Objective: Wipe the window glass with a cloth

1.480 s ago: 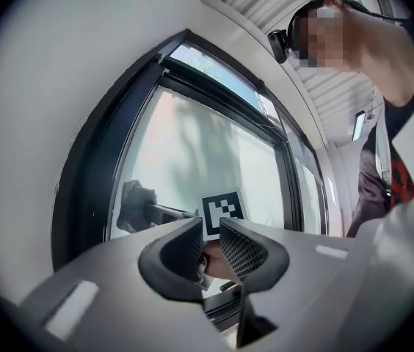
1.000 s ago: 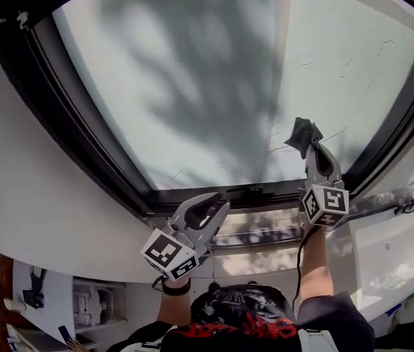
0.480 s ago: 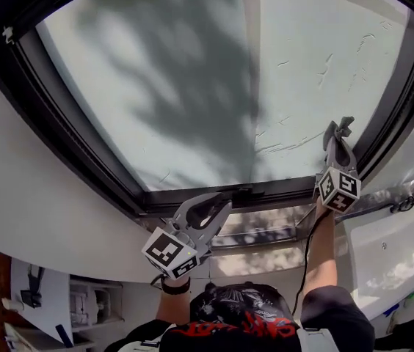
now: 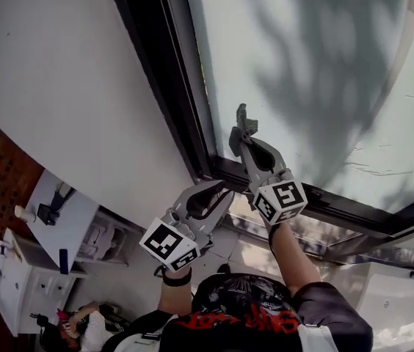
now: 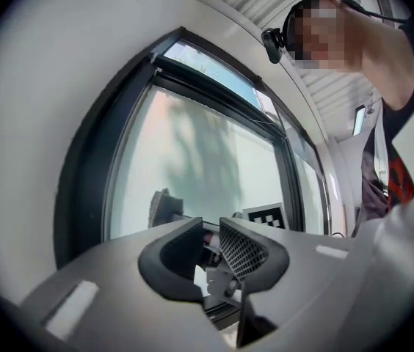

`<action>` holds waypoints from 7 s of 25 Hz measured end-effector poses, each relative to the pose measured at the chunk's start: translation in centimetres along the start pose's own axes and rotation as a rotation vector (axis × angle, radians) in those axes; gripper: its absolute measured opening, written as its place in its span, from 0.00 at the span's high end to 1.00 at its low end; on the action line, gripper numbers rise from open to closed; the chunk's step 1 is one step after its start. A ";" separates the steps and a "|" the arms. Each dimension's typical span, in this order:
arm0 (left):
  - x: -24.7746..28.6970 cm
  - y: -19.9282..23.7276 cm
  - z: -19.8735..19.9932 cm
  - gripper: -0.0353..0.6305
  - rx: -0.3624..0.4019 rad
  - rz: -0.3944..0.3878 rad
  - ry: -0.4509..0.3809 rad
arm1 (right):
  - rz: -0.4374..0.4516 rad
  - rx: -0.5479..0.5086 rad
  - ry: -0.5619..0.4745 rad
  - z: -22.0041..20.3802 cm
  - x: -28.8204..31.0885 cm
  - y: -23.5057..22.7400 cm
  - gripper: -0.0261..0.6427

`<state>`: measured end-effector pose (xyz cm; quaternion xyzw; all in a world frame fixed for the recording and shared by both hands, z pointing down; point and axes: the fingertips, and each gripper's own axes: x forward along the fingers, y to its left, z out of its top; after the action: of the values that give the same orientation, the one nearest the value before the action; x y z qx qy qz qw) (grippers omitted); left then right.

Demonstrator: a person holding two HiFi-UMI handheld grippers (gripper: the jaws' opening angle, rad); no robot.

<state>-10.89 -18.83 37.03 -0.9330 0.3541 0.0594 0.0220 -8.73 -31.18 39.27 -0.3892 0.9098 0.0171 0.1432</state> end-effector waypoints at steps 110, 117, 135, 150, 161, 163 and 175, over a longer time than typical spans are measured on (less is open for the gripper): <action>12.5 -13.8 -4.6 0.87 -0.090 -0.515 0.075 | -1.423 -0.049 0.052 2.3 -52.2 -32.6 0.92; 8.6 -8.2 -4.6 0.87 -0.076 -0.325 0.067 | -0.893 -0.016 0.103 -5.8 -28.9 -22.0 0.92; 5.2 -1.5 -4.1 0.87 -0.104 -0.232 0.060 | -0.372 0.108 0.333 -15.7 -7.1 -10.0 0.92; 13.2 -16.7 -4.6 0.86 -0.161 -0.708 0.085 | -1.365 0.030 0.157 0.7 -52.5 -30.8 0.92; 7.0 -6.6 -3.8 0.86 -0.126 -0.328 0.047 | -0.429 0.047 -0.017 1.1 -13.7 -12.8 0.92; 4.4 -3.9 -3.3 0.86 -0.120 -0.222 0.039 | -0.206 0.081 0.026 -0.9 -6.4 -6.5 0.92; 2.4 -2.3 -2.3 0.86 -0.122 -0.182 0.032 | -0.222 0.040 0.038 1.3 -4.1 -7.1 0.92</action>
<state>-7.38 -18.92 38.98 -0.9617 0.2642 0.0637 -0.0351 -0.71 -33.03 39.74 -0.4850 0.8638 -0.0243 0.1345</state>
